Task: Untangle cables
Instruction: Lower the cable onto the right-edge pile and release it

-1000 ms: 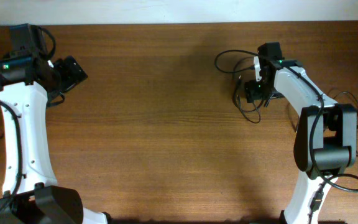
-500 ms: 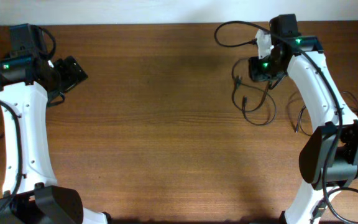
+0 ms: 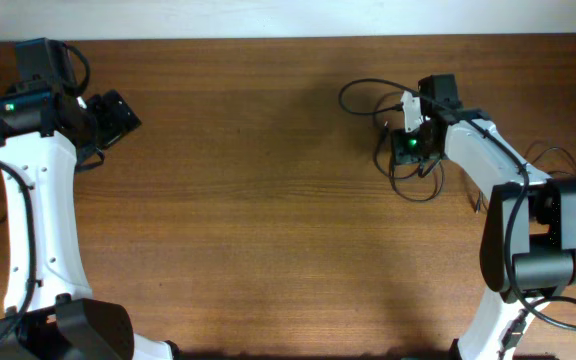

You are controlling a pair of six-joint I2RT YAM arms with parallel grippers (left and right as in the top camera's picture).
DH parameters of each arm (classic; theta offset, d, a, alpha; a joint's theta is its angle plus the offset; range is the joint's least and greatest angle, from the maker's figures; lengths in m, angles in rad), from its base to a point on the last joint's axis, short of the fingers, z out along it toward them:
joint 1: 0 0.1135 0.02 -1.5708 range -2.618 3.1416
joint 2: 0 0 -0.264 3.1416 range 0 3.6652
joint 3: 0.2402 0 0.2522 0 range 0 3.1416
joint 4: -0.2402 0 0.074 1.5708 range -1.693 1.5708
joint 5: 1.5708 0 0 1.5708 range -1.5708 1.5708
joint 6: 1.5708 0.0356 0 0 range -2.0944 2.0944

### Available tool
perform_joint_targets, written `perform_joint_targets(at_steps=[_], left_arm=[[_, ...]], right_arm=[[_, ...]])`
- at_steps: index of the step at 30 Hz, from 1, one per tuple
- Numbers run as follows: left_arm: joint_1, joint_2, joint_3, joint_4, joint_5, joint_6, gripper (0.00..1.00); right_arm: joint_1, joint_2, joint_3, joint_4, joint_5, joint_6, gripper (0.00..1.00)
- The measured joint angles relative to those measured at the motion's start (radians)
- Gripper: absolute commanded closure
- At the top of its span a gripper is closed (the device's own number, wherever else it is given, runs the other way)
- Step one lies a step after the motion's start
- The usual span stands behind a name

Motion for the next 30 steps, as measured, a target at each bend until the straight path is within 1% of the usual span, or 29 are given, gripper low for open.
perform_joint_targets(at_steps=[2, 5, 10, 12, 18, 21, 23, 26, 30], left_arm=[[0.000, 0.000, 0.000, 0.000, 0.000, 0.000, 0.01], [0.000, 0.000, 0.000, 0.000, 0.000, 0.000, 0.01], [0.000, 0.000, 0.000, 0.000, 0.000, 0.000, 0.01], [0.000, 0.000, 0.000, 0.000, 0.000, 0.000, 0.01], [0.000, 0.000, 0.000, 0.000, 0.000, 0.000, 0.01], [0.000, 0.000, 0.000, 0.000, 0.000, 0.000, 0.01], [0.000, 0.000, 0.000, 0.000, 0.000, 0.000, 0.01], [0.000, 0.000, 0.000, 0.000, 0.000, 0.000, 0.01], [0.000, 0.000, 0.000, 0.000, 0.000, 0.000, 0.01]], right_arm=[[-0.003, 0.001, -0.025, 0.053, 0.040, 0.024, 0.90], [-0.029, 0.001, -0.044, 0.084, 0.071, 0.046, 0.90], [-0.101, 0.012, -0.045, 0.086, 0.086, 0.053, 0.88], [-0.135, 0.029, -0.045, 0.080, 0.081, 0.056, 0.84], [-0.206, 0.035, -0.045, 0.076, 0.085, 0.070, 0.83], [-0.246, 0.035, -0.044, 0.072, 0.060, 0.092, 0.71], [-0.267, 0.035, -0.032, 0.042, 0.006, 0.102, 0.69], [-0.274, 0.036, 0.010, -0.052, -0.046, 0.103, 0.66], [-0.274, 0.034, 0.122, -0.185, -0.079, 0.106, 0.53]])
